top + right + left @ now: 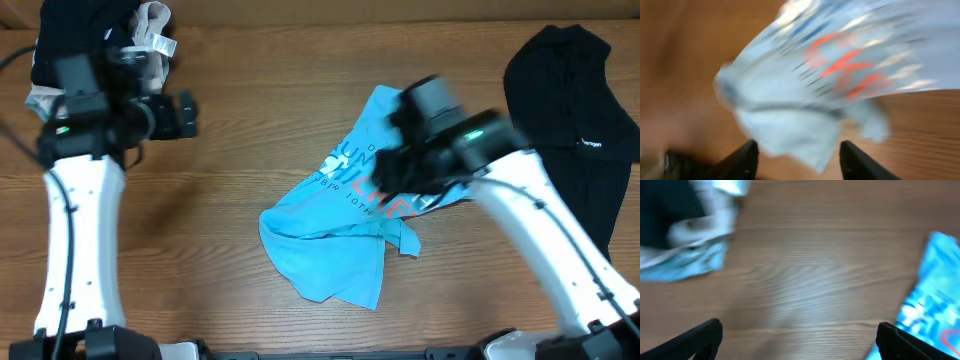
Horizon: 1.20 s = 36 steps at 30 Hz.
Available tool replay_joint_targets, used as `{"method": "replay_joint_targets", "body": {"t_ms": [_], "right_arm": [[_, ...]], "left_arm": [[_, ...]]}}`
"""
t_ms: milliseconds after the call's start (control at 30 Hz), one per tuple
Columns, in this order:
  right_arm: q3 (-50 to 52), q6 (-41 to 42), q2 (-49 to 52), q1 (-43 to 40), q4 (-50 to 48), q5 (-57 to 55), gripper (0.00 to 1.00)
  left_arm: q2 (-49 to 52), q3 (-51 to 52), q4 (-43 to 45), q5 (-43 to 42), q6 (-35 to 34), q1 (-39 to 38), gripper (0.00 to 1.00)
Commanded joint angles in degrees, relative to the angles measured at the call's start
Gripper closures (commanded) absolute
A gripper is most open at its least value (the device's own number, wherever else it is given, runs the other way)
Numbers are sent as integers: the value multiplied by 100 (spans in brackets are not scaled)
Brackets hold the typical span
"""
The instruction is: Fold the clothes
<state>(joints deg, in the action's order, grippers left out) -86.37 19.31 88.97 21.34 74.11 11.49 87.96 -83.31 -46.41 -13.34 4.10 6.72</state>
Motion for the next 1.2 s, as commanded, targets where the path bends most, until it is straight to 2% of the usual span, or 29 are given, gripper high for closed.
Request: {"method": "replay_joint_targets", "body": {"t_ms": [0, 233, 400, 500, 633, 767, 800, 967, 1167], "right_arm": [[-48, 20, -94, -890, -50, -708, 38], [446, -356, 164, -2494, -341, -544, 35], [975, -597, 181, -3047, -706, -302, 35], [1176, -632, 181, -3130, -866, -280, 35], [1405, -629, 181, -3123, -1126, -236, 35], [1506, -627, 184, -3121, -1285, -216, 35], [1513, -627, 184, -3121, -1307, -216, 35], [1517, -627, 184, -3121, -1375, -219, 34], [1517, -769, 184, -3121, -1408, -225, 34]], "left_arm": [[389, -120, 68, -278, 363, -612, 0], [1152, -120, 35, -280, 452, -1897, 0], [1458, -120, -605, -262, 647, -2717, 0], [1585, -120, -1126, -286, 605, -3049, 1], [1742, -118, -1832, -282, 184, -3394, 8], [1956, -55, -2286, -286, -361, -3626, 21], [2004, 13, -2308, -282, -457, -3663, 22], [2203, 586, -2004, -55, -721, -3711, 20], [2568, 793, -1875, 1213, -1644, -3412, 11]]}}
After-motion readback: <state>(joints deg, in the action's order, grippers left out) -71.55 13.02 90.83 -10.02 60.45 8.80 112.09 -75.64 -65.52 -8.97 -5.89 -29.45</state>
